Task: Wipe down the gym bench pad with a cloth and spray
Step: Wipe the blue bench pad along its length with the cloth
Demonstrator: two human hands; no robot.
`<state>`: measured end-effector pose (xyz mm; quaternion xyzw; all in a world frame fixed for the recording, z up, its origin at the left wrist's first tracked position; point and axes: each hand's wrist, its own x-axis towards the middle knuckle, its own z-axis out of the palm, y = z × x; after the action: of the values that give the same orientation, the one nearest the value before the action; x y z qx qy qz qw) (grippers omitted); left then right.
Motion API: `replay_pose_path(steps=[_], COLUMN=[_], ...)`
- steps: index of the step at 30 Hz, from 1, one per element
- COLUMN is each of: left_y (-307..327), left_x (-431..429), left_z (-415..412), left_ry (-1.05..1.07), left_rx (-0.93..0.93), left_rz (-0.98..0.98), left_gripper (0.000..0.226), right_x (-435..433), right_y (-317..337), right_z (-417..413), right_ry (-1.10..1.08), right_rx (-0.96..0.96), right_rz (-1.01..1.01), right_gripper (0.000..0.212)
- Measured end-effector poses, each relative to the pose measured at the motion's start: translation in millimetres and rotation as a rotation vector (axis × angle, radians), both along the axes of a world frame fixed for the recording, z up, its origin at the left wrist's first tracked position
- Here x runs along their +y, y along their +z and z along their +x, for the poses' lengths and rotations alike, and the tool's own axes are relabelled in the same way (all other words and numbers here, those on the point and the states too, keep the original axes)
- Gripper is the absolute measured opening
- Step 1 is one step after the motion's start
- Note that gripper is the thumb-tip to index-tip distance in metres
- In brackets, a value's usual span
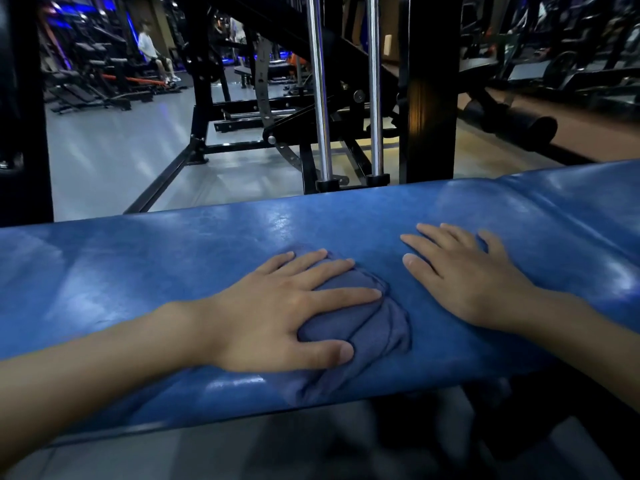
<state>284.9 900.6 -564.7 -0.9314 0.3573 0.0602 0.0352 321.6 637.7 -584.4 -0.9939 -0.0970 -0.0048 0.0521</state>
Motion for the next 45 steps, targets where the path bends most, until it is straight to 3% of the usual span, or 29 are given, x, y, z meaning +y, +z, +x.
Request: replay_pose_path(steps=[5,8,13,16,19,24,28,31,38,45], left_y=[-0.5,-5.5,-1.6,-1.7,-6.8,-5.6,-6.2,-4.6,-6.4,-4.8], left_x=[19.1,43.3,87.7,92.0,88.4,69.2,51.1,51.2,61.0,141.1], left_z=[59.4,107.2,166.9,177.2,161.5,92.4,22.4,3.3,53.9,143.5], left_ry=[0.104,0.228,0.513,0.568,0.497,0.184,-0.094,-0.148,-0.008,0.473], left_rx=[-0.006,-0.020,-0.005,-0.003,-0.072,-0.066,-0.080,-0.051,-0.024,-0.062], left_rz=[-0.053,-0.091,-0.162,-0.145,-0.087,-0.043,-0.025,-0.035,-0.085,-0.142], left_gripper=[0.070,0.078,0.091,0.086,0.084,0.084,0.070,0.065,0.075,0.094], right_x=[14.5,37.8,44.2,45.2,45.8,48.5,46.4,49.3,78.2,80.6], right_y=[7.9,6.8,-1.4,-3.1,-6.0,-5.9,-6.5,1.4,4.2,-2.0], right_z=[0.2,-8.6,-10.2,-7.5,-8.8,-7.6,-7.9,-15.8,-41.8,-41.2], right_ry=[-0.028,0.031,0.065,0.058,0.052,0.017,-0.004,-0.036,-0.062,-0.049], right_rx=[-0.002,0.023,0.052,0.035,0.015,-0.017,-0.060,-0.083,0.008,0.012], right_rz=[-0.052,0.146,0.043,0.007,-0.006,0.007,0.120,0.077,0.141,0.059], right_gripper=[0.053,0.068,0.081,0.082,0.079,0.080,0.063,0.058,0.053,0.057])
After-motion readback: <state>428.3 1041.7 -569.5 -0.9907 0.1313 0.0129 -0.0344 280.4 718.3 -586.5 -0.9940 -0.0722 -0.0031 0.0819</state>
